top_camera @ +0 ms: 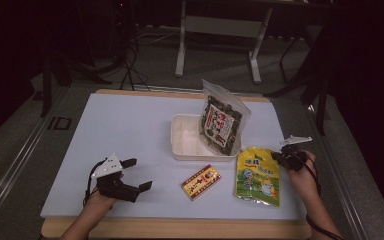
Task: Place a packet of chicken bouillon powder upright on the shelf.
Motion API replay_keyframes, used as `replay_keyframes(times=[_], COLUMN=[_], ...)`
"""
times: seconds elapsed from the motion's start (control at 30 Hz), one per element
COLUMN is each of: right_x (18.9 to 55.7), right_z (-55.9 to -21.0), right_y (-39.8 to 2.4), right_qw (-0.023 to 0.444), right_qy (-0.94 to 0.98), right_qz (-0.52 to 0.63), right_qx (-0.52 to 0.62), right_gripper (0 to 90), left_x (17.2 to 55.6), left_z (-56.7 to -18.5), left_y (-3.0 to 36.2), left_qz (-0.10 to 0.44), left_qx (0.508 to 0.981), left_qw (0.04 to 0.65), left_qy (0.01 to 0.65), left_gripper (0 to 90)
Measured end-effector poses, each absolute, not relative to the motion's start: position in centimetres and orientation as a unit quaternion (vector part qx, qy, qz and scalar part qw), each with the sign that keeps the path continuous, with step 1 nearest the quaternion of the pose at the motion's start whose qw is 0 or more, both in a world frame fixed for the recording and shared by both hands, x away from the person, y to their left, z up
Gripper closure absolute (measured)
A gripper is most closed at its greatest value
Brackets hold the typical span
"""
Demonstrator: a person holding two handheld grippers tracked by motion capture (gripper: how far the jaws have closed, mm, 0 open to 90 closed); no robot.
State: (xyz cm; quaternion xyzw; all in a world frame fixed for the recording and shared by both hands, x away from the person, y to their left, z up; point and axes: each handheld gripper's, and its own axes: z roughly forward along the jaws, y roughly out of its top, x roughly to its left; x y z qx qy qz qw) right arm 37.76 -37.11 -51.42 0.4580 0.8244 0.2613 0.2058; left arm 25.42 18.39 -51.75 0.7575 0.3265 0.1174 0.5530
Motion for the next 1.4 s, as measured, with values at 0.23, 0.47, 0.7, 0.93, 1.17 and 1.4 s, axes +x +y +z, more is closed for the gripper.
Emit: replay_keyframes(times=[0.23,0.47,0.7,0.93,1.17,1.4], right_x=[36.3,34.6,32.2,30.3,28.1,26.3], right_z=[-49.5,-47.4,-44.9,-43.2,-41.6,-40.0], right_y=[-37.0,-36.9,-36.8,-36.6,-36.7,-35.6], right_qw=[0.235,0.262,0.279,0.285,0.271,0.247], right_qy=[0.824,0.821,0.810,0.803,0.797,0.798], right_qz=[0.273,0.288,0.332,0.360,0.399,0.438], right_qx=[0.438,0.418,0.394,0.379,0.364,0.332], right_gripper=[90.0,90.0,90.0,90.0,90.0,90.0], left_x=[25.4,25.4,25.4,25.4,25.4,25.4], left_z=[-51.7,-51.7,-51.6,-51.6,-51.6,-51.6], left_y=[18.4,18.4,18.4,18.4,18.4,18.4], left_qz=[0.117,0.116,0.116,0.117,0.116,0.116], left_qx=[0.755,0.754,0.753,0.755,0.755,0.756], left_qw=[0.555,0.556,0.558,0.556,0.555,0.555], left_qy=[0.328,0.329,0.329,0.327,0.328,0.327], left_gripper=[0.0,0.0,0.0,0.0,0.0,0.0])
